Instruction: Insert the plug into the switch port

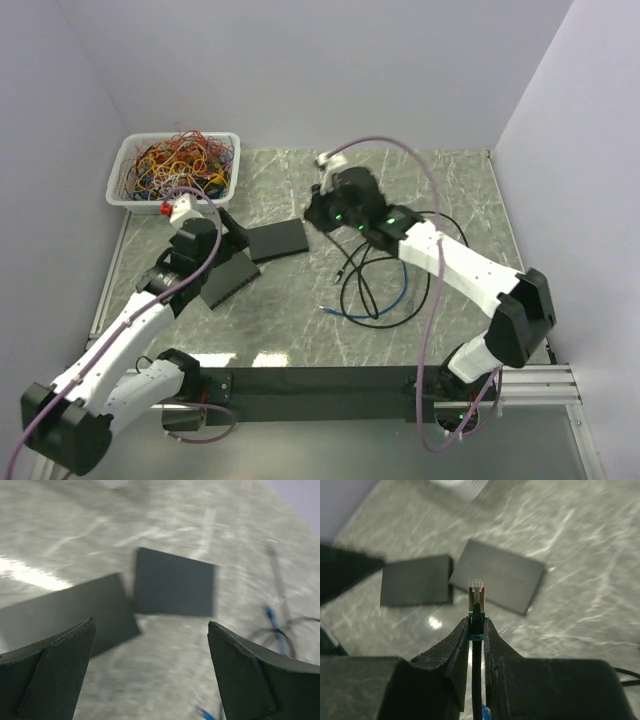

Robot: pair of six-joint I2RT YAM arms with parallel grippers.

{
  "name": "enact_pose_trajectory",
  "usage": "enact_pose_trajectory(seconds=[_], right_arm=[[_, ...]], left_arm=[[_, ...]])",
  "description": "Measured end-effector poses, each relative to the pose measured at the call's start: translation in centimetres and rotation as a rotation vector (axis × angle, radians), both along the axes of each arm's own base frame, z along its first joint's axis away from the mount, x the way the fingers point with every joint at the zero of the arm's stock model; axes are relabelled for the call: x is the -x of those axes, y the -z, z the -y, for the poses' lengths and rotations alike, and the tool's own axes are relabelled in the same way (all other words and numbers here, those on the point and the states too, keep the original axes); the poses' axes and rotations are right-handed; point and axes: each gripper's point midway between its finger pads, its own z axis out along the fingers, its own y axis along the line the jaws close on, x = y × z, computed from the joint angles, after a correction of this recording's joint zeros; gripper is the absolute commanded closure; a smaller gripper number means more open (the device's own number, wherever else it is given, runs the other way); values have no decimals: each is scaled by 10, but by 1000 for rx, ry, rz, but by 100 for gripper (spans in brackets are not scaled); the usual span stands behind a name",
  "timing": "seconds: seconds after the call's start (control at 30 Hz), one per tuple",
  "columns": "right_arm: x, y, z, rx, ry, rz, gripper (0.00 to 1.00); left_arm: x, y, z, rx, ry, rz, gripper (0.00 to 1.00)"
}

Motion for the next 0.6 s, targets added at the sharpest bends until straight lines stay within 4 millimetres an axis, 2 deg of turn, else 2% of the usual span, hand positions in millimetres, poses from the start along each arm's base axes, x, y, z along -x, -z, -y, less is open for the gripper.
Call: enact_pose_trajectory(seconds=[0.07,0.17,0.3,0.43,0.6], right_arm=[[13,18,-21,37,-49,-17,100],[32,41,-46,84,-116,-33,100],[48,66,-68,129,-168,-55,100],[55,101,-77,170,-198,-104,100],[69,147,-78,229,-238,-193,100]], left_arm=[[-7,19,-21,-15,-62,-64,1],[-12,45,-37,-16,-101,-160,1],[-11,74,-69,17,-197,-240,1],[-2,94,-93,29,-275,-269,1],[-9,97,-108,42,-337,-250,1]])
